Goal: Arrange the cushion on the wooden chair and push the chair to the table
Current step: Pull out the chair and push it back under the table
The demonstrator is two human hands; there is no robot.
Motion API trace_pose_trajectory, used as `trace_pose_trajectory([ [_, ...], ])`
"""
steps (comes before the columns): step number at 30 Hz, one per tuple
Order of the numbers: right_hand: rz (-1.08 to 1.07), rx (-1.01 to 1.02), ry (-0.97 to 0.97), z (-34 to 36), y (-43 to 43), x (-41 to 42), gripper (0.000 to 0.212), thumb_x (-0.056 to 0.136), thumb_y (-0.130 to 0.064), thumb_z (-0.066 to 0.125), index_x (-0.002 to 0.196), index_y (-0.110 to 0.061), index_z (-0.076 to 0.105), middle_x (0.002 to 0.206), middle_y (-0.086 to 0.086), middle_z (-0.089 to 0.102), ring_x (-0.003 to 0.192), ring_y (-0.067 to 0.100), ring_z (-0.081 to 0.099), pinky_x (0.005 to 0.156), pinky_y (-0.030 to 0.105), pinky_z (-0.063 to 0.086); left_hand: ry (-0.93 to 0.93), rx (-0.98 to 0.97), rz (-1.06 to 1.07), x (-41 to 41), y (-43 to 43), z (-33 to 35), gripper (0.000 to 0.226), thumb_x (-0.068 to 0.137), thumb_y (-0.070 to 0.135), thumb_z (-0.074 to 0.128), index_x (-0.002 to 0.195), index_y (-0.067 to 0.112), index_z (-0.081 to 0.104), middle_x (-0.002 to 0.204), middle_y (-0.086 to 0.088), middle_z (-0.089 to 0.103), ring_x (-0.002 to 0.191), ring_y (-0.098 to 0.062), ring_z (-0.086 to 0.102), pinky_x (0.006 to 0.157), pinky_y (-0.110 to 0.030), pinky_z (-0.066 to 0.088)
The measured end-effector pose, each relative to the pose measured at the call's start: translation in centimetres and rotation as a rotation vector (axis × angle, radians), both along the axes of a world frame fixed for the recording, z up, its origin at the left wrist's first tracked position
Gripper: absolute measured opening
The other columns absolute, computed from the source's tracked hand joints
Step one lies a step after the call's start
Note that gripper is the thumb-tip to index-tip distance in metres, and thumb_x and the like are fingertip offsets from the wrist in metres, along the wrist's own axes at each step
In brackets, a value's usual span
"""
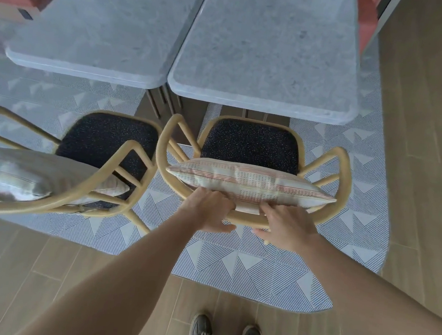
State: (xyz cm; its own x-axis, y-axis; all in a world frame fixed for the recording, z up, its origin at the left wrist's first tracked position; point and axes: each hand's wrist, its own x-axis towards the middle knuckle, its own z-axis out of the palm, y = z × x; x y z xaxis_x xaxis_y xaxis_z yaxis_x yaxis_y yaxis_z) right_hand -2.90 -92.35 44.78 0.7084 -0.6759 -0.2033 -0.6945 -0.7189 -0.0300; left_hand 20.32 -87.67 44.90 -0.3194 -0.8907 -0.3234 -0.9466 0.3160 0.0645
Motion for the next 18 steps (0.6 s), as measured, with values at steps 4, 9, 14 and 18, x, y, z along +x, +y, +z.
trace_pose_trajectory([
  [4,0.010,0.021,-0.092,1.6,0.9,0.6,0.053,0.089,-0.071,0.054,0.119,-0.028,0.058,0.101,-0.010,0.077,0.076,0.017,0.075,0.055,0.028,0.054,0.101,0.067,0.022,0.2,0.2,0.7,0.044,0.090,0.066,0.065,0.119,0.032,0.064,0.099,0.011,0.072,0.086,-0.014,0.063,0.077,-0.032,0.046],
  [9,-0.113,0.171,0.100,2.5,0.7,2.3,0.041,0.096,-0.061,0.049,0.117,-0.031,0.066,0.093,-0.004,0.076,0.087,0.023,0.074,0.077,0.039,0.061,0.013,0.040,0.041,-0.5,-0.1,0.8,0.030,0.099,0.052,0.062,0.113,0.027,0.072,0.089,0.011,0.061,0.095,-0.017,0.067,0.080,-0.037,0.053],
  [14,-0.128,0.187,0.168,2.7,1.3,2.5,0.035,0.096,-0.049,0.056,0.127,-0.034,0.064,0.104,0.000,0.077,0.097,0.025,0.074,0.085,0.040,0.058,-0.060,0.006,0.023,-1.2,0.4,0.7,0.033,0.098,0.050,0.062,0.116,0.024,0.073,0.099,0.002,0.075,0.098,-0.025,0.073,0.077,-0.038,0.051],
  [18,-0.124,0.217,0.196,2.9,4.7,2.6,0.036,0.097,-0.046,0.057,0.130,-0.034,0.061,0.110,0.002,0.076,0.102,0.027,0.073,0.085,0.040,0.054,-0.075,0.036,-0.007,-1.0,3.6,0.8,0.033,0.099,0.046,0.061,0.119,0.022,0.072,0.105,0.000,0.078,0.101,-0.026,0.075,0.084,-0.040,0.056],
])
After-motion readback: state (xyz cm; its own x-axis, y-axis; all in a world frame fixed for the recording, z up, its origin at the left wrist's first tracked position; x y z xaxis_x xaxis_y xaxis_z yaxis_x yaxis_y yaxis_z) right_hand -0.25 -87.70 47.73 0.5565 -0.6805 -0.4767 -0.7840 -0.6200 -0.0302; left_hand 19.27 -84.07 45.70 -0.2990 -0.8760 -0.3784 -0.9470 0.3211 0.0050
